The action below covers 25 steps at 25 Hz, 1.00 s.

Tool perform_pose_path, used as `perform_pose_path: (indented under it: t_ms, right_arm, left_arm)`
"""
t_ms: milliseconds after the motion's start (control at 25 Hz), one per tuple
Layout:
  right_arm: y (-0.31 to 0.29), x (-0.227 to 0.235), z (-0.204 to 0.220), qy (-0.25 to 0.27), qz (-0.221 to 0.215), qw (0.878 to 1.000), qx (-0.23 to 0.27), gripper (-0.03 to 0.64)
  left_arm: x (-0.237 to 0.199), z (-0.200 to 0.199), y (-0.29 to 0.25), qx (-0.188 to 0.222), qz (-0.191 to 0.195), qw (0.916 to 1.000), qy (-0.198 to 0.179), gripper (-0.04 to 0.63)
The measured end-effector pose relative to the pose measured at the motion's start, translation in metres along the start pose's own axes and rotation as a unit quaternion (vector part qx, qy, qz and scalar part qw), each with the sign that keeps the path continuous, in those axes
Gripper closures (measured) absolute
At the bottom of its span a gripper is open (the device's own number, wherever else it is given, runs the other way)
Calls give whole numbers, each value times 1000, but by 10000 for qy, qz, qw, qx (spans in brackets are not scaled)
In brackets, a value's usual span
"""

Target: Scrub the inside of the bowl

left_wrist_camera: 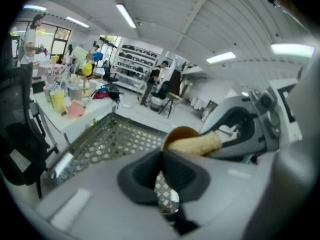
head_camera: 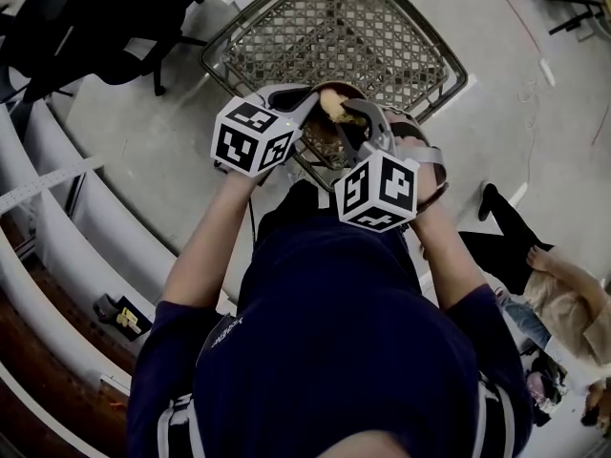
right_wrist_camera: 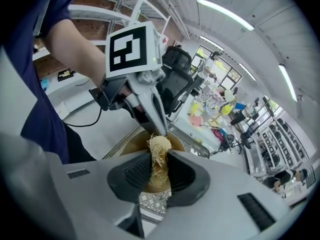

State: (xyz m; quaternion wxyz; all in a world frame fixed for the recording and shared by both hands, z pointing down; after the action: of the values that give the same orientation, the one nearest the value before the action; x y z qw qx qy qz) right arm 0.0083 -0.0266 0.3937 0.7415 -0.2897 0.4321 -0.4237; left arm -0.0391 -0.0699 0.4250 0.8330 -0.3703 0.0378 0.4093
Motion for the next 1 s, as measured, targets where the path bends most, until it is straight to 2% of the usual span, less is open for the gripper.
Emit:
perform_pose_path:
  t_ms: [240,520,640,800,1000]
  right_arm:
    - [1,-37,-13,463,-532,9974,115,546]
    - [4,-42,5,629,-741,9948,-311,546]
    - [7,-37,11,745,-630,9942,-456,546]
    - [10,-16,16,910,-244,9937,-610,546]
    - [16,7,5,913,206,9945,-467,546]
  left_arm:
    - [-8,-11,3,102,-118,9998,-125,583]
    - [-16,-6,7,21,-276,9992,-278,583]
    - [-15,-1,7,-92,-323,9986,-416,583]
    - [-11,5,5,-221,-267,9983,-459,583]
    - [-4,10,3,-326,-157,9980,-515,583]
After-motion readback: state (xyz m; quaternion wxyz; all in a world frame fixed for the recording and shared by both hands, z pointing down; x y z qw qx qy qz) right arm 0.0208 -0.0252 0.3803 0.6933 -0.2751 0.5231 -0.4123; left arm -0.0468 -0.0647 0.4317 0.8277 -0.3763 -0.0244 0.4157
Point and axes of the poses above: the fingertips, and each gripper's own axes: y backward along the fingers, x to its right, z out of its underside, the point moved 2 cm from there along y, backward along the fingers, and after that the axes turned 1 degree about y, right-handed, at the moved point
